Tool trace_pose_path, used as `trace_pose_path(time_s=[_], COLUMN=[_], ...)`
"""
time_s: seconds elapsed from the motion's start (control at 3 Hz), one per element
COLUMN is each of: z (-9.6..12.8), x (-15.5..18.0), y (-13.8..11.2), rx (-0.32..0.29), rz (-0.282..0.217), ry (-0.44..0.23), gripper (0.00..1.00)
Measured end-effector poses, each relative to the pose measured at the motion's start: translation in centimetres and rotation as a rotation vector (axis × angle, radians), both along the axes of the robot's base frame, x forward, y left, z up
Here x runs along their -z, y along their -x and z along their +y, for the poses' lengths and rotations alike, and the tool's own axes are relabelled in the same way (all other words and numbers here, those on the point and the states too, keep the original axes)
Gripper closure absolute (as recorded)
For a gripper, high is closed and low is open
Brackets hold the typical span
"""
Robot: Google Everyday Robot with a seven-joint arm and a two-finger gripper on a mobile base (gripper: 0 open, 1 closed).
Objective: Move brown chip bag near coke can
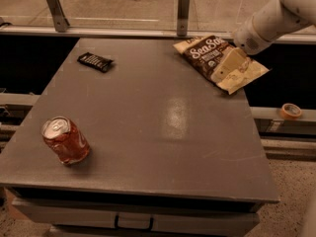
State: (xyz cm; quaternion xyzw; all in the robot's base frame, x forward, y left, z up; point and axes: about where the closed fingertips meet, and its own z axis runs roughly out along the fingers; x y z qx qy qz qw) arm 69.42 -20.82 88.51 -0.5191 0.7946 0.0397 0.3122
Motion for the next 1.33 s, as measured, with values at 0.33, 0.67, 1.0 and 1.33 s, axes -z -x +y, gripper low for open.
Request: trace_pose_path(time_s=[0.33, 0.67, 1.0, 1.33], z=[-1.5, -3.0, -3.3, -2.8], x=[2.3, 3.7, 4.4, 4.0], y=[-3.8, -5.5, -5.5, -5.0], rx=[0.076, 0.125, 0.125, 0.100], rz=[-0.002, 0.009, 0.032, 0.032], ry=[-0.039, -0.059, -0.068, -0.073], gripper=[0.00, 0.17, 0.41, 0.64])
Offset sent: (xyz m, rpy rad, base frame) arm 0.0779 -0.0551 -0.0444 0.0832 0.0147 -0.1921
